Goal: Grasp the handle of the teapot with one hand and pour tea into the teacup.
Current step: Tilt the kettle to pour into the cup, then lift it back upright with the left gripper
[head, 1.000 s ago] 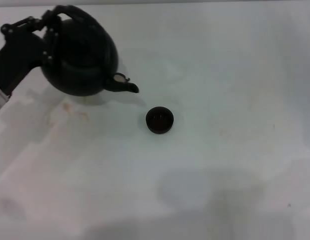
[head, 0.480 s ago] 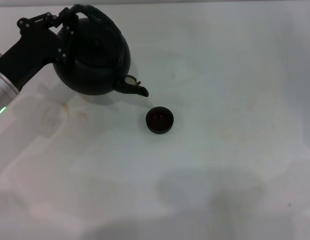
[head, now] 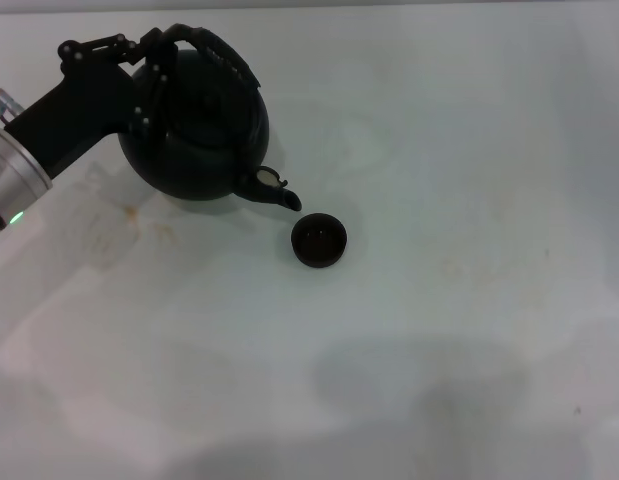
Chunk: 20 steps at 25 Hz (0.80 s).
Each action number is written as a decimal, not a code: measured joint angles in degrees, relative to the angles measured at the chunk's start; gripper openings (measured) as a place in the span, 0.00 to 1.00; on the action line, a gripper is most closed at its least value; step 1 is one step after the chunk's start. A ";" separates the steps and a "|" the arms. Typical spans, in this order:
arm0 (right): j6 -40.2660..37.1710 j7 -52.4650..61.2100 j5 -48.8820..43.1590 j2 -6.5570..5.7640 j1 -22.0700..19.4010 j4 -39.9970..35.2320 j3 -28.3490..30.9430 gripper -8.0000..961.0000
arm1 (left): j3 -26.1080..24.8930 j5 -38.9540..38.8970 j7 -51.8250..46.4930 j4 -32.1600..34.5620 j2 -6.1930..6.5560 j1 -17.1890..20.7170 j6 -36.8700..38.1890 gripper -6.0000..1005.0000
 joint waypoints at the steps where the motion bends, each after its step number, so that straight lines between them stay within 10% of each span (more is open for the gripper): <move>1: 0.03 0.02 0.00 0.00 0.00 0.00 0.00 0.86 | 0.00 0.01 0.64 0.01 0.01 -0.09 -0.21 0.14; 20: 0.10 1.32 -0.29 0.09 0.00 0.35 -0.19 0.86 | 2.71 0.02 5.79 0.00 -0.24 -2.23 -3.26 0.13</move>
